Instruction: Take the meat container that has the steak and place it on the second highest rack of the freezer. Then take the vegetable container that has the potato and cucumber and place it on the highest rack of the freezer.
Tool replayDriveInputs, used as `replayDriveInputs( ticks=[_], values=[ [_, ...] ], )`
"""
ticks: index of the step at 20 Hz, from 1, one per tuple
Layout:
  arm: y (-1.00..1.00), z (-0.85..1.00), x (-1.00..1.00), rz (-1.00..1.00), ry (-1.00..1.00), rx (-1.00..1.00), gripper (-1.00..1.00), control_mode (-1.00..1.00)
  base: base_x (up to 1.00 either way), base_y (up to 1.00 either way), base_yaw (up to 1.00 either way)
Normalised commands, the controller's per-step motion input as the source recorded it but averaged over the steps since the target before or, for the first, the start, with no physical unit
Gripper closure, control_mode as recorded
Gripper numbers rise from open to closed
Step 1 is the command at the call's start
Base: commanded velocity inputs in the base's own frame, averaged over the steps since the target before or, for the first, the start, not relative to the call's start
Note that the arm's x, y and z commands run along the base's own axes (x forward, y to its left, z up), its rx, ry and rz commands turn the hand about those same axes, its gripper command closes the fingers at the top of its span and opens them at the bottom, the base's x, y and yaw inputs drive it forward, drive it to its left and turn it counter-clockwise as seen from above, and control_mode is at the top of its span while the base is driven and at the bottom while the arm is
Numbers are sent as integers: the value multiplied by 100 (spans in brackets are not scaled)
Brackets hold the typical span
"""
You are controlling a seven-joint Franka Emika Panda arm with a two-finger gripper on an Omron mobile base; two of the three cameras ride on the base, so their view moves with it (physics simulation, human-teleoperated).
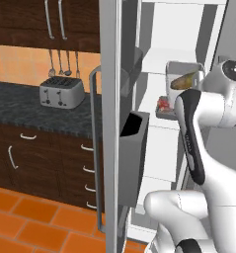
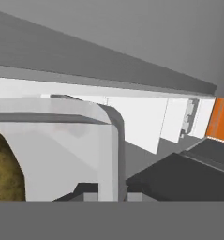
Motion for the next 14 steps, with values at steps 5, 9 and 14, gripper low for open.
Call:
replayDriveInputs(
  ticks=[5, 9, 14],
  values=[
    [0, 56, 47, -1, 1, 0, 100, -100, 0, 0, 0],
    [-22, 33, 50, -7, 2, 0, 100, -100, 0, 0, 0],
    [-16, -4, 65, -4, 0, -1, 100, -100, 0, 0, 0]
  ],
)
